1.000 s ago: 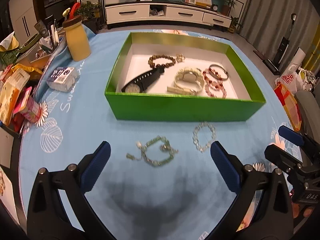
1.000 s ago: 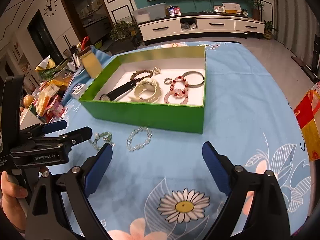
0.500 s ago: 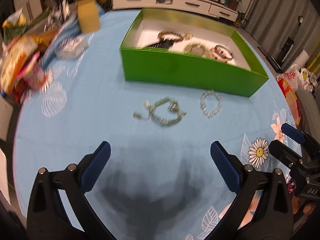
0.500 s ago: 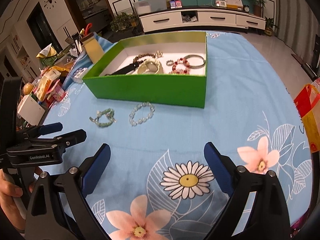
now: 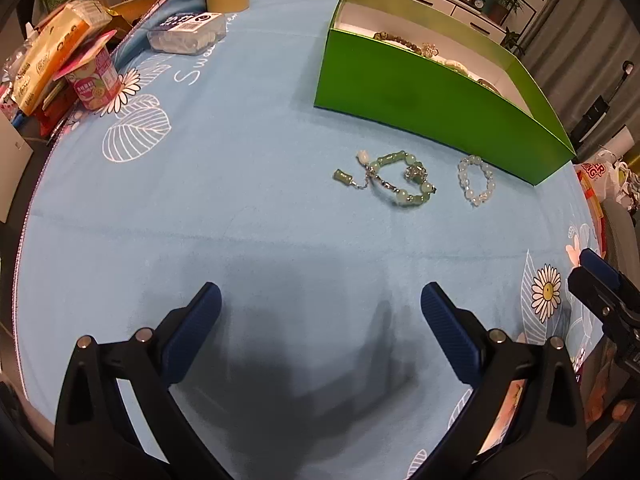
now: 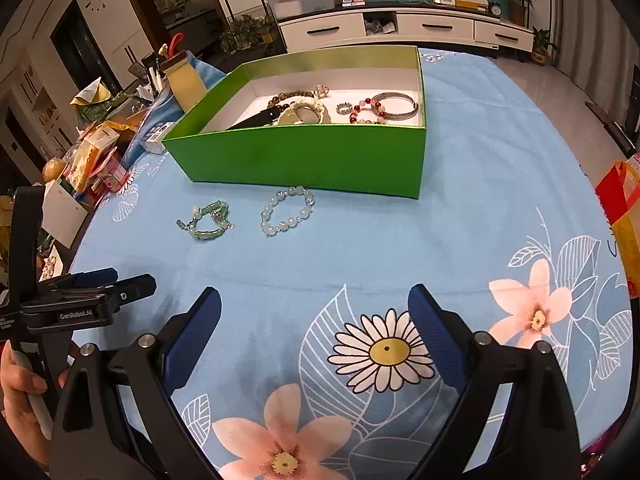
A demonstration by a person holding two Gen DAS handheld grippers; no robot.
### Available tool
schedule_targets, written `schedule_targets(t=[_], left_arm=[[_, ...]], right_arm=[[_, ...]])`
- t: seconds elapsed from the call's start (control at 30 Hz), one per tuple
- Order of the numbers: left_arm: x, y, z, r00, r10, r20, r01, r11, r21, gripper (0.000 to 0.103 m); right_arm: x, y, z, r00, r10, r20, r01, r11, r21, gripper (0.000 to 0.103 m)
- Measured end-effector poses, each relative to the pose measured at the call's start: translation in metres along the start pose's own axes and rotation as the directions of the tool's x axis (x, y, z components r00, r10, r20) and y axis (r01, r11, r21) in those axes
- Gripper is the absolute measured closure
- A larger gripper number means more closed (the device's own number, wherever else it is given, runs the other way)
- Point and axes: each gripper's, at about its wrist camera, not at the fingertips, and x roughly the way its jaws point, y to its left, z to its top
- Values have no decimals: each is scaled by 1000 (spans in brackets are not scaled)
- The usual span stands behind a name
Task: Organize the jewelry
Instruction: 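Move both open tools toward the green jade and white crystal bracelets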
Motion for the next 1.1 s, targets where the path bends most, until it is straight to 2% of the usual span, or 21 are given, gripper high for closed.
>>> schedule_targets(t=[0.6,0.87,1.1], left_arm=[[7,-14,18,999,-6,42,2,996,94,2],[17,-15,26,998,-18,63,11,994,104,2],[20,-14,36,994,-67,87,61,995,74,2]], right_arm=[[22,-6,11,1000,-9,2,9,1000,17,8],[33,-5,16,1000,-16,14,16,1000,0,8],[36,-4,20,999,8,49,-7,1000,-9,11]])
